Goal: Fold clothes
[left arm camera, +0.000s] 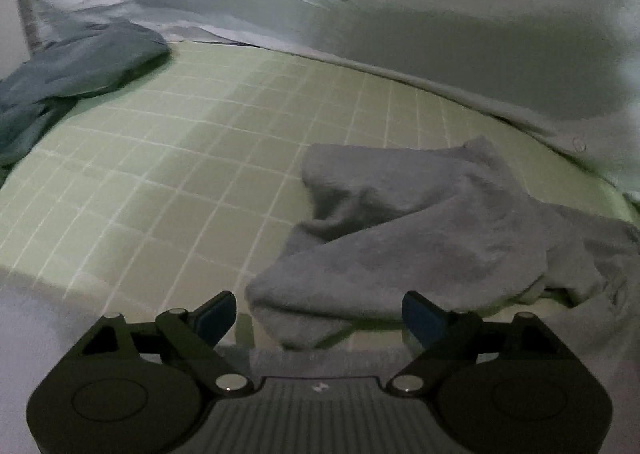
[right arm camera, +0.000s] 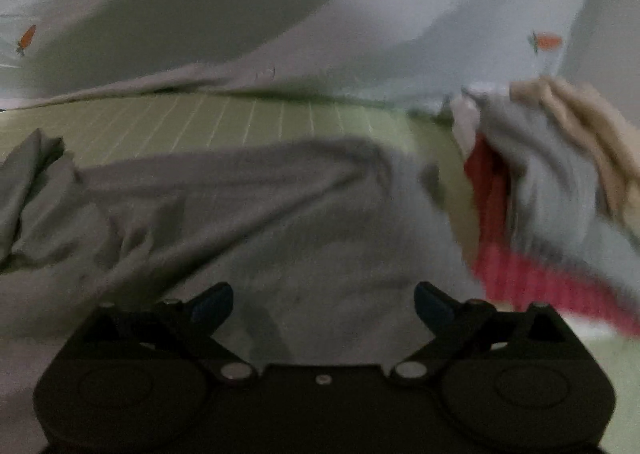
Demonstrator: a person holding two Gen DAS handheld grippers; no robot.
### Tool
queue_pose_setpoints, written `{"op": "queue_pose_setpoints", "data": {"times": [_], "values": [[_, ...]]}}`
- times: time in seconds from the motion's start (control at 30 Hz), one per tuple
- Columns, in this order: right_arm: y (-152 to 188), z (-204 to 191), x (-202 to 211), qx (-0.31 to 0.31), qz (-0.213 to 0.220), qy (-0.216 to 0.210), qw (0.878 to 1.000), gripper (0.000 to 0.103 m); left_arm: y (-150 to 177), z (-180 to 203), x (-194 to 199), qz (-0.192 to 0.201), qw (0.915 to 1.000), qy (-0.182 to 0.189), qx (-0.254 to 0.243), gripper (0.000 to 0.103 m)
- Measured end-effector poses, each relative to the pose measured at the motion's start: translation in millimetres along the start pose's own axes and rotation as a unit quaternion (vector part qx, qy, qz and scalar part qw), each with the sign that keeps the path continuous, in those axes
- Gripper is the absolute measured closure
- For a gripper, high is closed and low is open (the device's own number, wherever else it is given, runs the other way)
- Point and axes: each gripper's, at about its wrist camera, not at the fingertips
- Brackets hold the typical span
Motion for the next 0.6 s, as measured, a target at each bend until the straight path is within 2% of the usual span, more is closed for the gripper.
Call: {"op": "queue_pose_setpoints", "data": {"times": [0.03,0.07,0.1,0.13,0.17,0.2,0.27,0.37,0.5,0.53,0.6], "values": [[5.3,-0.7,2.4,-0.006,-0.009,0.004,1.0,0.005,-2.3,0.2,-5.9,-0.005,1.0,-0.004,-0.005,0.033],[10.5,-1.3,4.8,-0.011,-0.018,0.007,1.0,0.005,-4.6,0.4,-11.8,-0.01,0.9999,-0.009,-0.011,0.045],[13.3,-1.2,7.1,-0.018,-0.023,0.01,1.0,0.005,-7.4,3.0,-11.6,-0.003,0.9997,-0.016,-0.019,0.063],[16.1,-1.0,9.5,-0.024,-0.028,0.012,0.999,0.005,-11.5,1.0,-9.1,0.0,0.9998,-0.008,-0.018,0.097],[19.0,-0.9,11.9,-0.031,-0.032,0.014,0.999,0.005,-15.7,-1.5,-6.4,0.003,0.9998,0.002,-0.017,0.095],[22.5,-2.9,14.9,-0.033,-0.031,0.019,0.999,0.005,-20.0,-2.1,-1.5,0.018,0.9996,-0.004,-0.022,0.095],[26.0,-5.5,20.2,-0.034,-0.028,0.031,0.999,0.005,-32.6,-3.0,12.3,0.055,0.9972,-0.03,-0.042,0.096],[29.3,-8.3,23.5,-0.045,-0.024,0.044,0.998,0.005,-59.6,-16.2,44.4,0.122,0.9903,-0.054,-0.04,0.096],[33.0,-14.2,25.4,-0.051,-0.024,0.053,0.997,0.005,-91.4,-45.1,89.9,0.212,0.9709,-0.108,-0.026,0.096],[34.0,-16.9,25.6,-0.049,-0.024,0.054,0.997,0.005,-95.0,-56.9,96.7,0.224,0.9669,-0.121,-0.009,0.095],[36.1,-21.5,26.0,-0.041,-0.025,0.056,0.997,0.005,-99.6,-80.4,105.6,0.24,0.9577,-0.156,0.029,0.087]]}}
Point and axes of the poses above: each gripper's, at about its wrist camera, not at the fingertips, and x roughly against the way its jaws point, z to its right, y to its underside, and after that the axes turned 13 degrees about y, right-handed
